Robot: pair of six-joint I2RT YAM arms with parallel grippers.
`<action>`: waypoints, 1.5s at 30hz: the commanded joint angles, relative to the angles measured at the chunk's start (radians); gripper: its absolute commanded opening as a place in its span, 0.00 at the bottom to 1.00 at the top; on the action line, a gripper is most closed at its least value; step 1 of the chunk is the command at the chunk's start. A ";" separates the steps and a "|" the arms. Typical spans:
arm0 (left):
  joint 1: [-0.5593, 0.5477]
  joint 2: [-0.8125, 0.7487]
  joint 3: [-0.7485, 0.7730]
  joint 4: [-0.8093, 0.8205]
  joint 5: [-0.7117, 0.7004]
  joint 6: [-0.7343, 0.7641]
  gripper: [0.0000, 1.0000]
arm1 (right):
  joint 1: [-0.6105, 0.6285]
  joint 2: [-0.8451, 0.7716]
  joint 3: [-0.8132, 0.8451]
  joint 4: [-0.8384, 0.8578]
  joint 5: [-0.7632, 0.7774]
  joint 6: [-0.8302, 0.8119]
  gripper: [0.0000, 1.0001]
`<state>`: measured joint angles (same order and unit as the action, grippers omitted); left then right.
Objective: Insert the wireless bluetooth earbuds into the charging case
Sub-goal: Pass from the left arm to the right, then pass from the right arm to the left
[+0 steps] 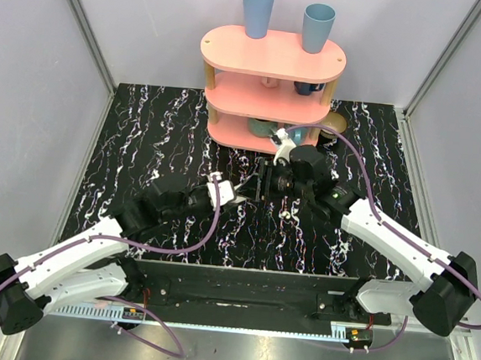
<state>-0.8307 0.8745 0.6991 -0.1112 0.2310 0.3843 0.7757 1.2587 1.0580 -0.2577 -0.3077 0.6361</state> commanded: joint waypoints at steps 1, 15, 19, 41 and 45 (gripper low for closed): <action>-0.019 0.009 0.059 0.082 0.007 0.001 0.00 | -0.007 0.005 0.036 0.029 -0.024 -0.016 0.46; -0.025 -0.045 0.004 0.206 -0.045 -0.074 0.29 | -0.007 -0.042 -0.001 0.101 -0.038 -0.009 0.00; -0.027 -0.083 -0.039 0.315 -0.039 -0.111 0.61 | -0.006 -0.079 -0.021 0.146 -0.015 -0.004 0.00; 0.141 -0.109 -0.062 0.551 0.075 -0.578 0.99 | -0.007 -0.386 -0.159 0.248 0.237 -0.187 0.00; 0.258 -0.077 -0.090 0.663 0.152 -0.769 0.99 | -0.009 -0.406 -0.164 0.239 0.245 -0.208 0.00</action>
<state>-0.6590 0.7750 0.6353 0.3763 0.2760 -0.1478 0.7738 0.8738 0.8970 -0.0704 -0.0971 0.4835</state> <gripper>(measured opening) 0.988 0.314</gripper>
